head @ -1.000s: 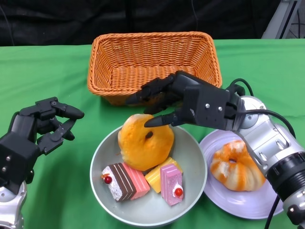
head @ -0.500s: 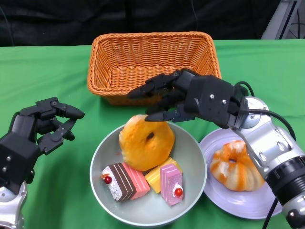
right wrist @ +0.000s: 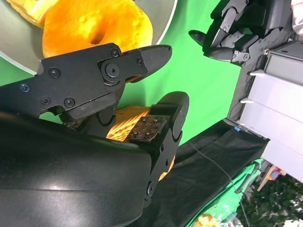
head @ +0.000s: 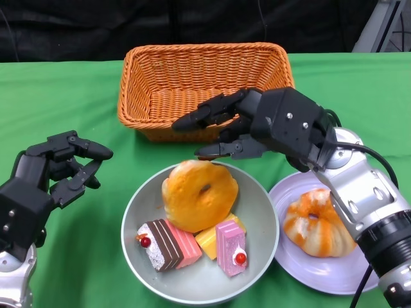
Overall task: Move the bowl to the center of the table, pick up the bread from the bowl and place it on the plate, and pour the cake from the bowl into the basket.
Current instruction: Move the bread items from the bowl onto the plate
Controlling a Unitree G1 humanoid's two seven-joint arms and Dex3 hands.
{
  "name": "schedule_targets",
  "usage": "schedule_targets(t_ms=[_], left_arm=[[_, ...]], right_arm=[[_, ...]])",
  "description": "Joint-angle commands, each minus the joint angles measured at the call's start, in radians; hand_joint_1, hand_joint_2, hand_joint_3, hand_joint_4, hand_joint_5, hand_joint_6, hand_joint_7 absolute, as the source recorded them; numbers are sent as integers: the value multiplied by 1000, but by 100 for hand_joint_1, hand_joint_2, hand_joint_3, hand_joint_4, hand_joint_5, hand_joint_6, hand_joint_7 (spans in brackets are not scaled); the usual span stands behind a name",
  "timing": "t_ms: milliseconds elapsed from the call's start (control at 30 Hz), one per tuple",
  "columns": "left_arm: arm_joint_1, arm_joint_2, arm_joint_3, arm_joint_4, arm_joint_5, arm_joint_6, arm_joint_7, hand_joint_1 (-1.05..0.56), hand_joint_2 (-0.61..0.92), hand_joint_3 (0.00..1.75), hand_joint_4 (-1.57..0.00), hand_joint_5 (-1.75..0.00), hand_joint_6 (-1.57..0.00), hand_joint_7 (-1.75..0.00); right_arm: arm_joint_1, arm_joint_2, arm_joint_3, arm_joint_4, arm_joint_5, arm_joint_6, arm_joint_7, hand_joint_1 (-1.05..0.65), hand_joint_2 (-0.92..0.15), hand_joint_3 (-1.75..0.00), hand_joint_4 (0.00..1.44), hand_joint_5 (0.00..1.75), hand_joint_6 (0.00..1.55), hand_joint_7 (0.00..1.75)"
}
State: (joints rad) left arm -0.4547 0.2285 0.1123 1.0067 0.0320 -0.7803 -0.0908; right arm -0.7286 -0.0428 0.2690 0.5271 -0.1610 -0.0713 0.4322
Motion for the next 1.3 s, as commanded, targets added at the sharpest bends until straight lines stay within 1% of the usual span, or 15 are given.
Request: schedule_targets(t_ms=[33, 233, 433, 567, 667, 733, 767, 833, 933, 967, 1000, 1067, 1200, 1267, 1300], left_arm=[[-2, 12, 2, 0, 3, 4, 11, -17, 92, 29, -82, -135, -91, -83], [-5, 13, 3, 8, 1, -9, 4, -16, 92, 29, -82, -135, -91, -82], [-4, 16, 2, 7, 3, 3, 7, -17, 92, 29, -82, -132, -90, -79], [-3, 13, 5, 4, -9, 10, -7, -16, 92, 31, -82, -129, -91, -78], [-3, 15, 2, 4, 0, 9, 6, -16, 92, 31, -83, -129, -92, -76], [-3, 14, 2, 3, -1, 12, 2, -16, 92, 31, -83, -129, -92, -75], [-3, 14, 3, 4, -3, 11, -1, -16, 92, 31, -82, -129, -92, -75], [-3, 14, 4, 6, -5, 11, -3, -15, 92, 31, -82, -128, -93, -75], [-3, 14, 4, 6, -6, 10, -4, -15, 92, 31, -82, -128, -93, -74], [-4, 13, 4, 6, -7, 11, -5, -15, 92, 31, -82, -128, -93, -74], [-4, 13, 4, 6, -8, 12, -7, -15, 92, 30, -82, -128, -93, -74], [-4, 12, 4, 3, -10, 15, -9, -15, 92, 31, -82, -131, -93, -73], [-5, 13, 4, 5, -10, 12, -10, -16, 92, 31, -77, -147, -92, -76], [-5, 12, 5, 4, -12, 13, -12, -16, 92, 31, -76, -153, -91, -79], [-6, 11, 7, 4, -19, 16, -22, -17, 92, 31, -75, -151, -91, -80]], right_arm=[[14, -12, -2, -33, -2, 22, 0, -44, -92, -10, 117, 21, 94, 8], [18, -18, 6, -71, 0, 77, 17, -47, -92, -10, 121, 24, 95, 8], [6, -34, 22, -105, -3, 171, 76, -50, -92, -11, 129, 31, 95, 7], [-26, -57, 32, -97, 28, 256, 201, -46, -92, -16, 132, 39, 92, 5], [-59, -77, 53, -116, 20, 369, 281, -49, -92, -19, 112, 85, 92, 3], [-78, -89, 68, -132, 17, 433, 326, -49, -92, -20, 106, 102, 93, 3], [-91, -96, 78, -140, 18, 474, 355, -49, -92, -21, 104, 106, 93, 3], [-103, -103, 87, -152, 20, 523, 385, -49, -92, -21, 101, 102, 93, 3], [-106, -105, 91, -163, 20, 547, 395, -50, -92, -21, 101, 100, 93, 2], [-94, -98, 70, -168, 40, 537, 389, -50, -92, -21, 101, 100, 93, 2], [-80, -90, 48, -170, 60, 519, 377, -49, -92, -17, 95, 95, 90, 1], [-57, -80, 20, -173, 86, 470, 350, -51, -92, -15, 95, 84, 89, 0], [5, -47, -39, -129, 150, 216, 301, -47, -92, -13, 90, 62, 88, 1], [17, -43, -44, -113, 162, 146, 298, -47, -92, -12, 84, 56, 88, 1], [30, -58, -24, -124, 130, 69, 281, -48, -92, -12, 82, 53, 87, 0]])
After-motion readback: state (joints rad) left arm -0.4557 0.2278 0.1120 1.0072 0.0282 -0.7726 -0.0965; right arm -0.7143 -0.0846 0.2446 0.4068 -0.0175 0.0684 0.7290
